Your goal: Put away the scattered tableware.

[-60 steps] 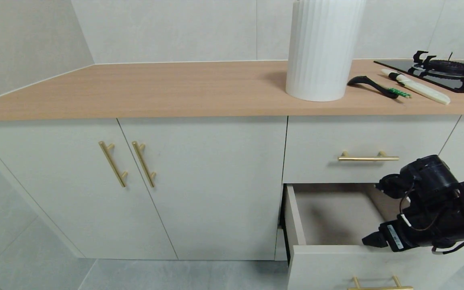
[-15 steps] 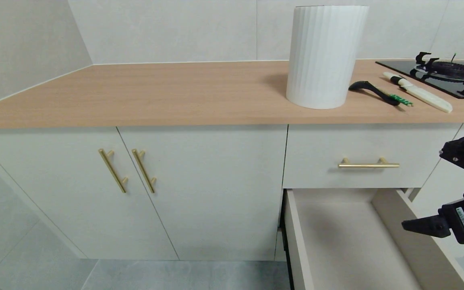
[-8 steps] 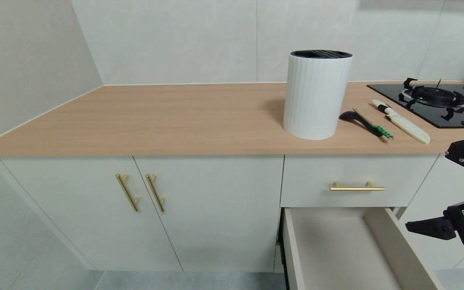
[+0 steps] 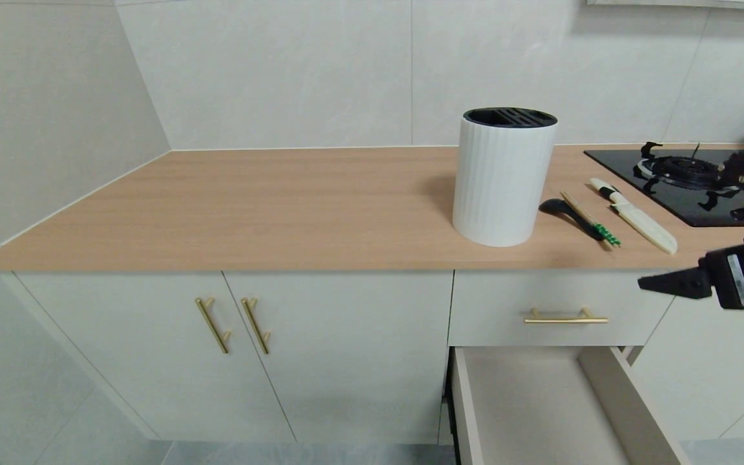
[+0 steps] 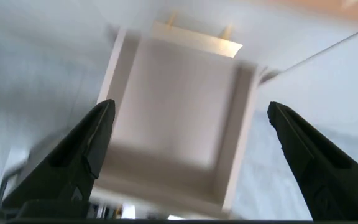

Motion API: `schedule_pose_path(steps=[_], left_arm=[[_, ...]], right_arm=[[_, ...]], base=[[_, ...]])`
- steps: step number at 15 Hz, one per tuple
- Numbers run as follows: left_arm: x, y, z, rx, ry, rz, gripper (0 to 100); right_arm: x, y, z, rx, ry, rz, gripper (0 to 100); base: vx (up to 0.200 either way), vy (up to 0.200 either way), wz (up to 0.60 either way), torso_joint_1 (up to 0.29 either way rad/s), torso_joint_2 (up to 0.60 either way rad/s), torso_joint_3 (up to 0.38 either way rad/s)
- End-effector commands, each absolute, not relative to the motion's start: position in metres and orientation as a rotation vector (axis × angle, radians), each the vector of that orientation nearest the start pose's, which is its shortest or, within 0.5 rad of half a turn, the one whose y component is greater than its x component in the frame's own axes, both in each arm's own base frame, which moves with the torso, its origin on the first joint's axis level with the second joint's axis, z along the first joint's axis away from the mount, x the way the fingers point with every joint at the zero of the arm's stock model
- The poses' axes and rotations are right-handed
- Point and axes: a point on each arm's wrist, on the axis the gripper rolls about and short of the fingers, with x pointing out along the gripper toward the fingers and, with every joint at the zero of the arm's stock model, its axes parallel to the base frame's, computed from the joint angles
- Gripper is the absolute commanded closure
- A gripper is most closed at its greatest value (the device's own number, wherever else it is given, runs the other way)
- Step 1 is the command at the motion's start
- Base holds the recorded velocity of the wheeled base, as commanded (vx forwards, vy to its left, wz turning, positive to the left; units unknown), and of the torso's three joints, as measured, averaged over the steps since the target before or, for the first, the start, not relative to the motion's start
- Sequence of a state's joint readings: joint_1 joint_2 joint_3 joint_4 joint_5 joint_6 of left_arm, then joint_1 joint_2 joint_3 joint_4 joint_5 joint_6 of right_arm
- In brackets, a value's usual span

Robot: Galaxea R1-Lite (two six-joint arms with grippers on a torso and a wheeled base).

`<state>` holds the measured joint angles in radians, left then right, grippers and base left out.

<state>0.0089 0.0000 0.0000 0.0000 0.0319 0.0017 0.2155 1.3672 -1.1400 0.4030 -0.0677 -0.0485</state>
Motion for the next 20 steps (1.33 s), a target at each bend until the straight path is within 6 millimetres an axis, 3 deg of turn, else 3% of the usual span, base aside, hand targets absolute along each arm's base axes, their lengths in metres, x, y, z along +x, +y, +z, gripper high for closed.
schedule_pose_path(steps=[1,4,8,13,19,20], left_arm=[[-0.023,0.001,0.075,0.002,0.000,0.041,0],[-0.023,0.001,0.075,0.002,0.000,0.041,0],[-0.023,0.001,0.075,0.000,0.000,0.041,0],[-0.023,0.001,0.075,0.000,0.000,0.041,0],[-0.023,0.001,0.075,0.000,0.000,0.041,0],[-0.023,0.001,0.075,0.000,0.000,0.041,0]], right_arm=[[0.266,0.040,0.276,-0.117,0.629,0.090,0],[0.317,0.046,0.267,-0.142,0.645,0.054,0],[0.357,0.042,0.232,-0.164,0.718,-0.005,0],[0.372,0.030,0.225,-0.149,0.681,-0.038,0],[0.378,0.030,0.220,-0.150,0.688,-0.040,0],[0.378,0.030,0.220,-0.148,0.688,-0.040,100]], base=[[0.000,0.000,0.00,0.000,0.00,0.000],[0.000,0.000,0.00,0.000,0.00,0.000],[0.000,0.000,0.00,0.000,0.00,0.000],[0.000,0.000,0.00,0.000,0.00,0.000],[0.000,0.000,0.00,0.000,0.00,0.000],[0.000,0.000,0.00,0.000,0.00,0.000]])
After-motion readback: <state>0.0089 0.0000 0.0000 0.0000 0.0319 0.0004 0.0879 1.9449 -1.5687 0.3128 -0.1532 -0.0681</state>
